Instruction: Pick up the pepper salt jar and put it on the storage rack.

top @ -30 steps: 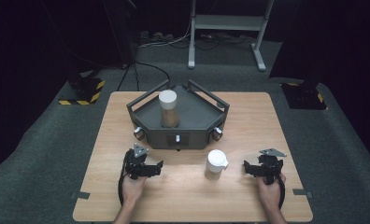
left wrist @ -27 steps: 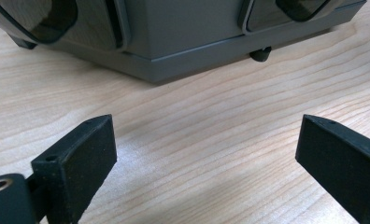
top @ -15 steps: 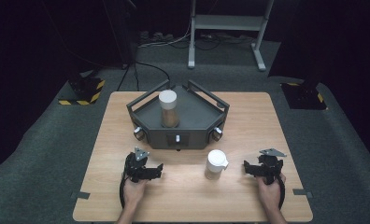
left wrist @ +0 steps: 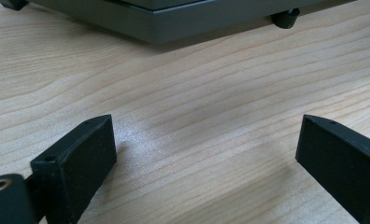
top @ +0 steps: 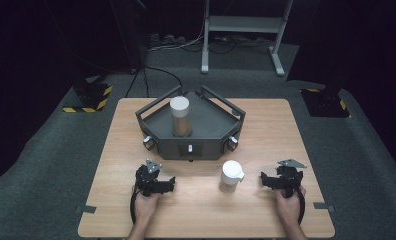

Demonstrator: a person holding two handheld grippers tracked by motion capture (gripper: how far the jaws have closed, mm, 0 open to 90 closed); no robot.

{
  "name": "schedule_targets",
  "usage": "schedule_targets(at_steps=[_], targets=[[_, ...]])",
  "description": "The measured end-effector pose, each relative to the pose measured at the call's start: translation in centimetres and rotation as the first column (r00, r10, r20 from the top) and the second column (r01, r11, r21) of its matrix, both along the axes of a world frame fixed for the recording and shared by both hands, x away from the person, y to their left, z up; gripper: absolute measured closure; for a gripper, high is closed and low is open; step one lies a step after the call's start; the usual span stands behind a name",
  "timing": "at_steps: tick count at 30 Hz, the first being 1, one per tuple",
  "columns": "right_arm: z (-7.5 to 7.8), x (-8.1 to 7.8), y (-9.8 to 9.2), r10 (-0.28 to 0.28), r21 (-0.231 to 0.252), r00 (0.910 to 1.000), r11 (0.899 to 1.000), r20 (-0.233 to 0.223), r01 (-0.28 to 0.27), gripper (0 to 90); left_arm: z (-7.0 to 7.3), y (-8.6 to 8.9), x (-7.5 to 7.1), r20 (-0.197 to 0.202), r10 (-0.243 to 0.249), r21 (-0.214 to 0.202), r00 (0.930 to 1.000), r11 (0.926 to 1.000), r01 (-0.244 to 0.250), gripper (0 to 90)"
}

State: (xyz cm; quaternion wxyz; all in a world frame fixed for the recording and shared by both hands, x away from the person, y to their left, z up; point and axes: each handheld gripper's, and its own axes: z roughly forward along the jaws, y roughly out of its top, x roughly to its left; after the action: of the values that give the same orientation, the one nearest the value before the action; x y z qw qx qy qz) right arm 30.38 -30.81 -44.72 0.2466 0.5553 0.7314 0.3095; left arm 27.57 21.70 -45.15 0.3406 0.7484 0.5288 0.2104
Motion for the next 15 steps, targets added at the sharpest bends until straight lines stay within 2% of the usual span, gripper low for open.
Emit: schedule_targets(at_steps=[9, 15], targets=[[0.0, 0.0, 0.01, 0.0, 0.0, 1.0, 1.0, 0.0, 0.0, 1.4, 0.02, -0.8, 0.08, 0.004, 0.0, 0.045, 1.0, 0.999, 0.0, 4.8], [0.0, 0.0, 0.03, -0.001, -0.001, 1.0, 1.0, 0.0, 0.001, 1.4, 0.02, -0.86, 0.29, 0.002, 0.004, 0.043, 1.0, 0.9991, -0.005, 3.6]])
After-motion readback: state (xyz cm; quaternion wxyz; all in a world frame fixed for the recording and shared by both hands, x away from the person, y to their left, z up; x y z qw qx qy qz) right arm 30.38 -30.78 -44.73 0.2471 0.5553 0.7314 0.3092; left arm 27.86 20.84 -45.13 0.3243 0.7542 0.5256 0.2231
